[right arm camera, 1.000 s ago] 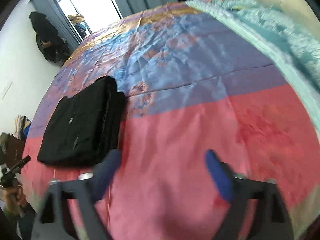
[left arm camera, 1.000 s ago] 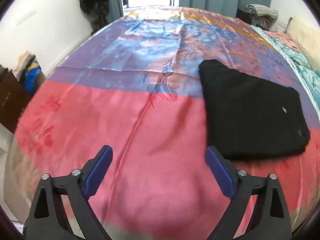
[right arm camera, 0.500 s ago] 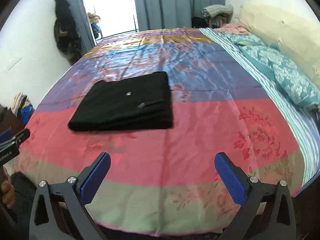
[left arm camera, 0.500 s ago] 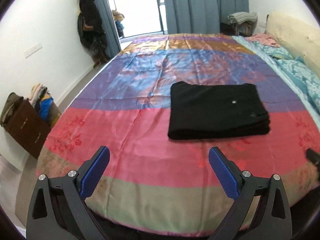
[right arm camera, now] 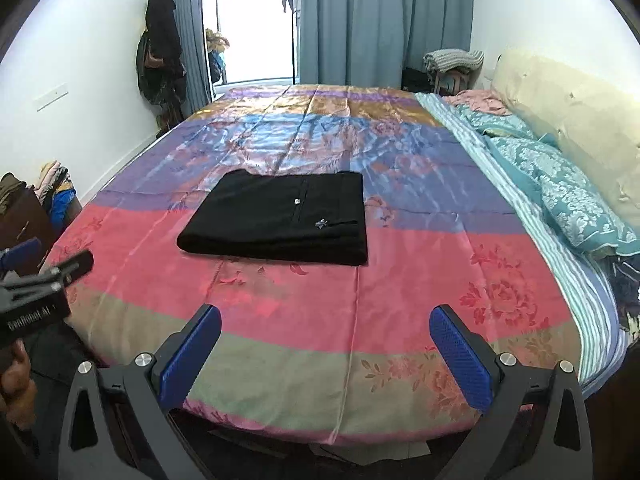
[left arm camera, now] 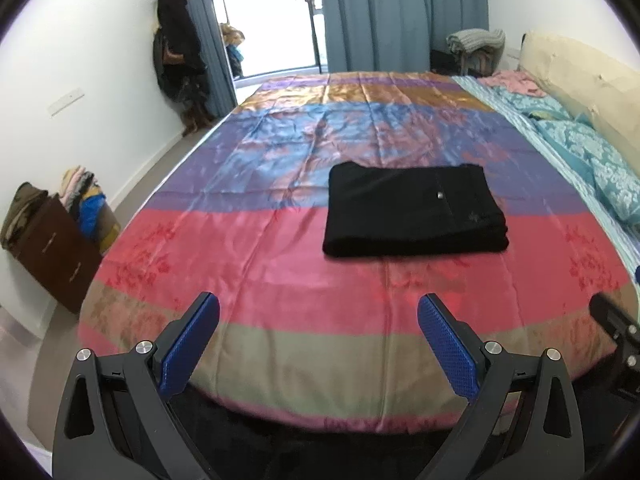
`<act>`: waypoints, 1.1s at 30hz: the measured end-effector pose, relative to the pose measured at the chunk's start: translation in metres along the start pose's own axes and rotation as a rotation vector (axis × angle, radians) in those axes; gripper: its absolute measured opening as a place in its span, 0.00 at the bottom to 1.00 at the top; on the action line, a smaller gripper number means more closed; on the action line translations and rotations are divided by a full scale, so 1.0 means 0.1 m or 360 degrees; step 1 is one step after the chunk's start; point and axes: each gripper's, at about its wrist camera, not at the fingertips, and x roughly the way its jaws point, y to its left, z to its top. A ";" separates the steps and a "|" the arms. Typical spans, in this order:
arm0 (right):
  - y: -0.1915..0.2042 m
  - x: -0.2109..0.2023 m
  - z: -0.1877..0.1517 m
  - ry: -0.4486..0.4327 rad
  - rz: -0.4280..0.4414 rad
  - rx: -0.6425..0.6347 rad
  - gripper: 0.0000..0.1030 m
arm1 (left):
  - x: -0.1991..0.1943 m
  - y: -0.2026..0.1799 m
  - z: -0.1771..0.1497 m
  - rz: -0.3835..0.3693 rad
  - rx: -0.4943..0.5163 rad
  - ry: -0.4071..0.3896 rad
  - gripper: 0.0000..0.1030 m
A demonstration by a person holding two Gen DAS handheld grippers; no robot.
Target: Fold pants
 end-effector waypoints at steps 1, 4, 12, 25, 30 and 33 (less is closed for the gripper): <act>0.01 -0.05 -0.01 -0.0015 -0.0013 -0.0001 1.00 | -0.03 -0.01 -0.02 0.0002 0.0010 0.0006 0.97; 0.04 -0.16 -0.03 -0.0043 -0.0021 -0.0002 1.00 | -0.13 -0.07 -0.07 0.0010 0.0051 0.0006 0.97; 0.04 -0.23 -0.07 -0.0012 -0.0034 0.0018 1.00 | -0.29 -0.15 -0.13 -0.0026 0.0122 0.0013 0.97; 0.16 -0.36 0.00 0.0012 -0.0077 -0.0036 1.00 | -0.28 -0.08 -0.12 -0.0105 0.0056 0.0064 0.97; 0.22 -0.38 -0.01 0.0020 -0.0076 -0.0053 1.00 | -0.25 -0.05 -0.11 -0.0101 0.0039 0.0065 0.97; 0.23 -0.37 -0.02 0.0027 -0.0080 -0.0064 1.00 | -0.21 -0.07 -0.11 -0.0097 0.0038 0.0080 0.97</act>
